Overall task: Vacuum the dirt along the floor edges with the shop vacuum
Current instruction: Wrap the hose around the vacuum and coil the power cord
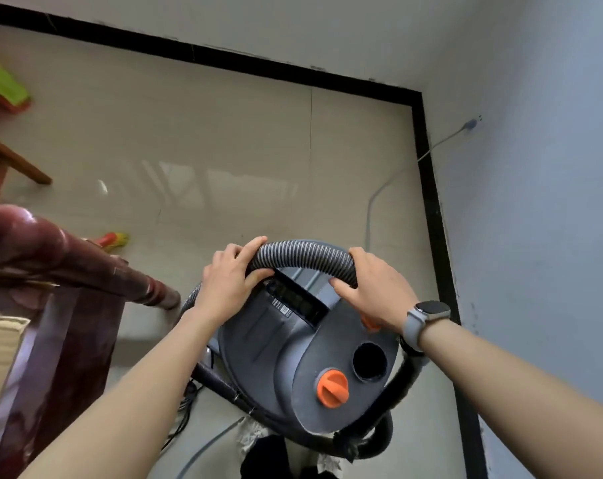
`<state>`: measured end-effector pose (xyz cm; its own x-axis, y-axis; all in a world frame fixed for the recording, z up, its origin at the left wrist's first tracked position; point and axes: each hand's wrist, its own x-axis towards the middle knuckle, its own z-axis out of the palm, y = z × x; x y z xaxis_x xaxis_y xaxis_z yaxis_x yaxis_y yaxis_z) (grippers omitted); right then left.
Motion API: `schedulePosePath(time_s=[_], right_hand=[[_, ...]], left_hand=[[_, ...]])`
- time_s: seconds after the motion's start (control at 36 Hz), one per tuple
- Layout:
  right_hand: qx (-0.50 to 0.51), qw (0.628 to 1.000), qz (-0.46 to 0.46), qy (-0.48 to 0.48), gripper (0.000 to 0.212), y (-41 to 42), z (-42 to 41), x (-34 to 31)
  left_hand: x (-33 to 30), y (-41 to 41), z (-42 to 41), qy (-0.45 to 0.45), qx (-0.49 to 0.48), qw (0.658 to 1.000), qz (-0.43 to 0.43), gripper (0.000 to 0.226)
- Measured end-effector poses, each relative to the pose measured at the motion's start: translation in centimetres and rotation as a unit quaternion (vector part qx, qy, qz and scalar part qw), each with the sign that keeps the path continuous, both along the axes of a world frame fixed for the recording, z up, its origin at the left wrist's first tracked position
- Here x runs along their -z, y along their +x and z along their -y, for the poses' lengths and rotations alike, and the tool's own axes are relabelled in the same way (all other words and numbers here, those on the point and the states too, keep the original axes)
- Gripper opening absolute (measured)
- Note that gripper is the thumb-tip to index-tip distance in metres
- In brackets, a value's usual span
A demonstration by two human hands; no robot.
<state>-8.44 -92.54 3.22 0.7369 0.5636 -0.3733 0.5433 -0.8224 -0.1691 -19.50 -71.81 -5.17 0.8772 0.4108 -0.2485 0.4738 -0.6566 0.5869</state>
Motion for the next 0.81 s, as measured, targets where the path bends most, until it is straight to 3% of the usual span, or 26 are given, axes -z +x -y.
schedulePosePath(time_s=[0.17,0.25,0.36,0.58,0.81], right_hand=[[-0.154,0.986,0.056,0.005,0.06,1.7,-5.9,2.1],[-0.22,0.972,0.077,-0.003,0.055,2.3,-7.5,3.4],[-0.226,0.969,0.102,-0.002,0.052,4.1,-7.5,4.4],[-0.194,0.979,0.052,-0.022,0.051,7.1,-7.1,6.0],[-0.132,0.988,-0.055,-0.051,0.05,8.5,-8.2,7.7]], left_hand=[[0.3,1.7,-0.3,-0.08,-0.047,0.995,0.035,0.076],[1.3,0.7,-1.2,-0.105,-0.064,0.989,0.082,0.059],[4.2,-1.5,-3.4,-0.113,-0.039,0.992,0.05,0.058],[7.5,-2.8,-5.2,-0.181,-0.062,0.981,-0.044,0.053],[6.1,-3.2,-3.7,-0.135,-0.11,0.985,-0.003,0.056]])
